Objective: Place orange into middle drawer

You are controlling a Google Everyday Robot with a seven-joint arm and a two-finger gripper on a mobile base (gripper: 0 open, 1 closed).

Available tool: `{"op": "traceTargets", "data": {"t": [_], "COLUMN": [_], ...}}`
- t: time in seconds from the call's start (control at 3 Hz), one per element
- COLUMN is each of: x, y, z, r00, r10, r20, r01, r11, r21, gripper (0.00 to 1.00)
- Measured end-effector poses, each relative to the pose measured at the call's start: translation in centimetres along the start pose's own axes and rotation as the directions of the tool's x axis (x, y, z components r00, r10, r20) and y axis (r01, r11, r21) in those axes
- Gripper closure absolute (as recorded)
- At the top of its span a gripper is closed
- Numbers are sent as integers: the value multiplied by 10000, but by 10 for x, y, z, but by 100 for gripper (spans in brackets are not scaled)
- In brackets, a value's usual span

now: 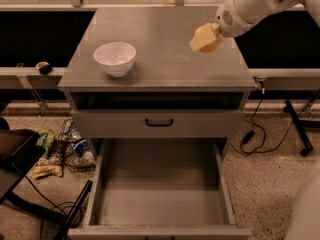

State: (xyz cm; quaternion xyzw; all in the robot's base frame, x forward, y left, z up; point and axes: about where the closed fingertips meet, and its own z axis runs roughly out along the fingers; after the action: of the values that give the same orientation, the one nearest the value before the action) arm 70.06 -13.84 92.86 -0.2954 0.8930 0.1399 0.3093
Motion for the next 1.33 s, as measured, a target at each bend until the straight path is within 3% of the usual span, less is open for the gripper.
{"op": "traceTargets", "data": {"t": [0.33,0.67,1.0,1.33], "x": [60,110,156,156], "y": [24,34,36,36], "z": [-16,-15,-4,-4], "r00": [9980,9945,9953,9953], "r10": [201,427,576,577], "r20": [-607,-954,-777,-781], "r01": [-241,-553,-718,-720], "r11": [9975,9895,9781,9781], "r21": [-669,-1339,-1955,-1954], "gripper": [100,100,100,100]}}
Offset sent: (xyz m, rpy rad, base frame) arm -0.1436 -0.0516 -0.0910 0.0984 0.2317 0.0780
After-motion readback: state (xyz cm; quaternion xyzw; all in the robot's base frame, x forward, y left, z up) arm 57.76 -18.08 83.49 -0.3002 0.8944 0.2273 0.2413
